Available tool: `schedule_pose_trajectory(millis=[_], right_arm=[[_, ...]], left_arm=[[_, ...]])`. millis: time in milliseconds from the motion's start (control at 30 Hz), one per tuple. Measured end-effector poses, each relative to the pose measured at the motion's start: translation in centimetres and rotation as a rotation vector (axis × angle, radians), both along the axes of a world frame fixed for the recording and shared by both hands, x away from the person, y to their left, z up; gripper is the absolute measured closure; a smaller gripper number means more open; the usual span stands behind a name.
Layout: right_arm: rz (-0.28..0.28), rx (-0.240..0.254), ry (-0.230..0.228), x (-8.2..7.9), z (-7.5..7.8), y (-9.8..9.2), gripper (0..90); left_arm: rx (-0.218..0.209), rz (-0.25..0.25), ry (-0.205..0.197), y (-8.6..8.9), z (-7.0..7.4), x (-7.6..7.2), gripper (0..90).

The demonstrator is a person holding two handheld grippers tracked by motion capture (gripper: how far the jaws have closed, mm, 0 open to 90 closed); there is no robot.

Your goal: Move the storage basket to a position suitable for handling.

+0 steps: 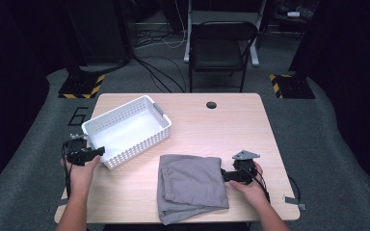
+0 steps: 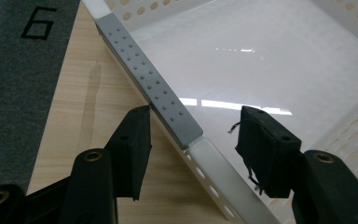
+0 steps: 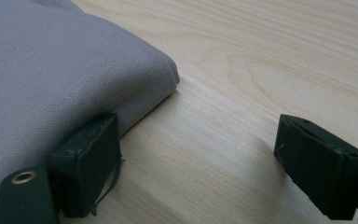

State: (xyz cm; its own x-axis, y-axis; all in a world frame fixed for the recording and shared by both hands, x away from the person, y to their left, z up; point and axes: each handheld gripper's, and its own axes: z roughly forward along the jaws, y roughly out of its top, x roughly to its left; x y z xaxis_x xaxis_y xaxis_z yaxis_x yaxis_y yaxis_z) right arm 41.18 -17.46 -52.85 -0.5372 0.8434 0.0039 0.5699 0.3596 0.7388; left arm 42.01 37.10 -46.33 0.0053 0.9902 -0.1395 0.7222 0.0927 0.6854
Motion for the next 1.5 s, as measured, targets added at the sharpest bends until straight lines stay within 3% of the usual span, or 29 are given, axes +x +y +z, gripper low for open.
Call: schedule_pose_trajectory(millis=[33, 100, 400, 433, 567, 733, 867, 1067, 1233, 1500], right_arm=[[-0.001, 0.001, 0.001, 0.0, 0.0, 0.0, 13.7], [-0.001, 0.001, 0.0, 0.0, 0.0, 0.0, 13.7], [-0.001, 0.001, 0.001, 0.0, 0.0, 0.0, 13.7], [0.0, 0.001, 0.0, 0.0, 0.0, 0.0, 13.7], [0.0, 0.002, -0.002, 0.0, 0.0, 0.0, 13.7], [-0.001, 0.002, 0.0, 0.0, 0.0, 0.0, 13.7], [-0.001, 0.003, 0.0, 0.0, 0.0, 0.0, 13.7], [0.0, 0.003, 0.0, 0.0, 0.0, 0.0, 13.7], [0.003, -0.002, -0.002, 0.0, 0.0, 0.0, 13.7], [0.002, -0.002, 0.002, 0.0, 0.0, 0.0, 13.7]], left_arm=[[0.024, 0.004, -0.004, -0.2, -0.1, 0.1, 48.6], [0.034, 0.009, -0.007, -0.3, -0.1, 0.1, 49.7], [0.031, 0.039, -0.022, -0.7, -0.3, 0.5, 52.4], [0.049, 0.024, -0.022, -0.7, -0.3, 0.7, 52.8], [0.049, 0.025, -0.029, -0.9, -0.4, 1.3, 54.5], [0.037, 0.023, -0.036, -1.2, -0.5, 2.0, 56.2], [-0.001, 0.022, -0.065, -1.5, -0.8, 2.7, 57.0], [0.005, 0.001, -0.061, -2.0, -0.7, 3.6, 57.6], [-0.026, -0.031, -0.063, -3.3, -0.7, 4.6, 57.4], [-0.031, -0.057, -0.068, -5.0, -0.8, 5.7, 58.2]])
